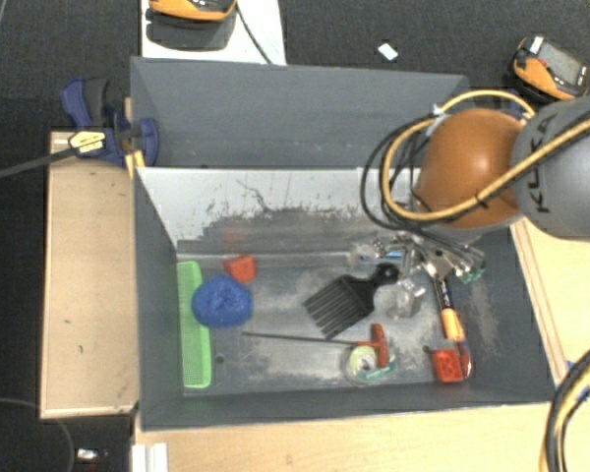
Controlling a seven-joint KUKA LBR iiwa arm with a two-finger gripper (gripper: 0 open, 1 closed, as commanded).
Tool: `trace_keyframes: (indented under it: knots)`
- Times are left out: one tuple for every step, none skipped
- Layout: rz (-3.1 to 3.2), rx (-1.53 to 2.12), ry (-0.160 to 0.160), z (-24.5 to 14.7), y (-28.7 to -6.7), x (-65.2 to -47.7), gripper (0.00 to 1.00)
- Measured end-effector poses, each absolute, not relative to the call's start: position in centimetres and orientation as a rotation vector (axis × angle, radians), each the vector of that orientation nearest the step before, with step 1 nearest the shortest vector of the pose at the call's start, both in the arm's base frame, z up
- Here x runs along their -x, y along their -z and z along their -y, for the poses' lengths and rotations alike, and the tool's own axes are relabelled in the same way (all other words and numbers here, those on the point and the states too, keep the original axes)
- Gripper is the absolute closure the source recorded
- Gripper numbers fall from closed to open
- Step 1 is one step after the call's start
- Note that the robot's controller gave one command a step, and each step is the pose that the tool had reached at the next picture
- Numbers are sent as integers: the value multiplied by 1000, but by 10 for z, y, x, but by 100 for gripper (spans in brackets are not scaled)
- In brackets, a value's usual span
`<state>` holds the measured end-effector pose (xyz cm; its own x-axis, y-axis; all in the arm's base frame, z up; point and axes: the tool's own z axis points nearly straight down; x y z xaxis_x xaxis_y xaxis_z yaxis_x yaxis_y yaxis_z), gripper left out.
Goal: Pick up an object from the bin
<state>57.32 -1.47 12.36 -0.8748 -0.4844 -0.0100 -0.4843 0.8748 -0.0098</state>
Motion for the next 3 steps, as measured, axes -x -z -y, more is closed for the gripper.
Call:
trace_keyframes:
  knots:
    - [-3072,607,5,-8,-111,-583,0]
    - [-3060,657,6,-17,-91,-584,0]
    - [-2991,921,3,-16,-71,-567,100]
